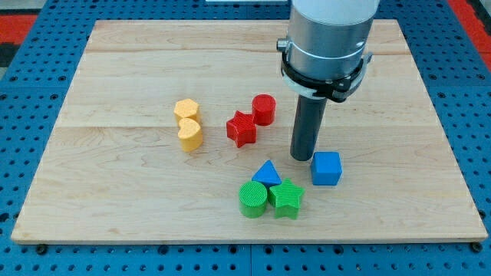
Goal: Move blue cube to the green star
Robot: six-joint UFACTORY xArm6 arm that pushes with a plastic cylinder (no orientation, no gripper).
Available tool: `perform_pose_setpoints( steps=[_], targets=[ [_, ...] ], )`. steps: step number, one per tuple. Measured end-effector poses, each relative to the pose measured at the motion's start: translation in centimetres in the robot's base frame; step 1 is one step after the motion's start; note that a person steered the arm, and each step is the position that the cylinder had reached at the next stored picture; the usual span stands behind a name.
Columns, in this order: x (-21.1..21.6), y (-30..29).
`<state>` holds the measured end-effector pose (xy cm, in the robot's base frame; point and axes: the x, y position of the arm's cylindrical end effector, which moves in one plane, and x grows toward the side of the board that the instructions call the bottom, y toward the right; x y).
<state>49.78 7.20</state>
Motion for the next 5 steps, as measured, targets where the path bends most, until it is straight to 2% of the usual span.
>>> perform_pose_setpoints(
  steps=[3, 5],
  targets=[
    [-1.7, 5.6],
    [1.0, 4.6]
  ],
)
